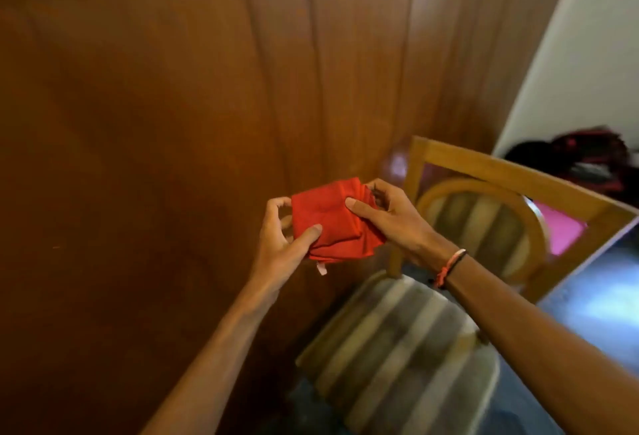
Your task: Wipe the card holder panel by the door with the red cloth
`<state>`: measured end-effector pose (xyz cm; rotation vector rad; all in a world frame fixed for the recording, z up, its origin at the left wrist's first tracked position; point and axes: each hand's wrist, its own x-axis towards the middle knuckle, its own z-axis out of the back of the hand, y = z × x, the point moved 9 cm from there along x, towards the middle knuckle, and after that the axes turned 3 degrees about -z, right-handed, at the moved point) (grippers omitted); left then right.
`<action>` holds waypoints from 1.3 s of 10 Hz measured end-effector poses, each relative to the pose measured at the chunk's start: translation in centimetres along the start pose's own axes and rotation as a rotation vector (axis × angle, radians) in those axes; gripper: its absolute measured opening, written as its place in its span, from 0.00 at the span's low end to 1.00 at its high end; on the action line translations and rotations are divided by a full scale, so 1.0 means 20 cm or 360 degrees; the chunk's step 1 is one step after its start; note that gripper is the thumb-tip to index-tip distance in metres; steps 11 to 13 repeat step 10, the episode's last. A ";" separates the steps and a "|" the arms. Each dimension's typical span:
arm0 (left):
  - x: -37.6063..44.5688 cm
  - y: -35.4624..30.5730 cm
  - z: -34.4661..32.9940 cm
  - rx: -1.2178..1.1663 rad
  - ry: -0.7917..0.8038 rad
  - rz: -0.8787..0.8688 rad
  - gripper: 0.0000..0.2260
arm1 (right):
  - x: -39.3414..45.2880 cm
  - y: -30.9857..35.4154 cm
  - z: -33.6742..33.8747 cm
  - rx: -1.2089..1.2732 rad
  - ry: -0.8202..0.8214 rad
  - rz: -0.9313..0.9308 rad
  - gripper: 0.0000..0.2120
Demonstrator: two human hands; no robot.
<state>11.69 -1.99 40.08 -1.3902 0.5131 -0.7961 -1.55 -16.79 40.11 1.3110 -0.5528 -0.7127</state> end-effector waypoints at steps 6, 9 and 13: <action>-0.37 2.26 -1.07 0.0279 0.0428 0.1341 0.20 | -0.23 -2.43 0.27 -0.0224 -0.0097 -0.1627 0.21; -0.40 2.34 -1.05 0.0384 0.0546 0.1379 0.28 | -0.24 -2.50 0.20 -0.0109 0.0010 -0.1743 0.26; -0.27 2.14 -0.96 0.0439 0.0534 0.1173 0.29 | -0.15 -2.28 0.21 -0.0240 0.0007 -0.1533 0.31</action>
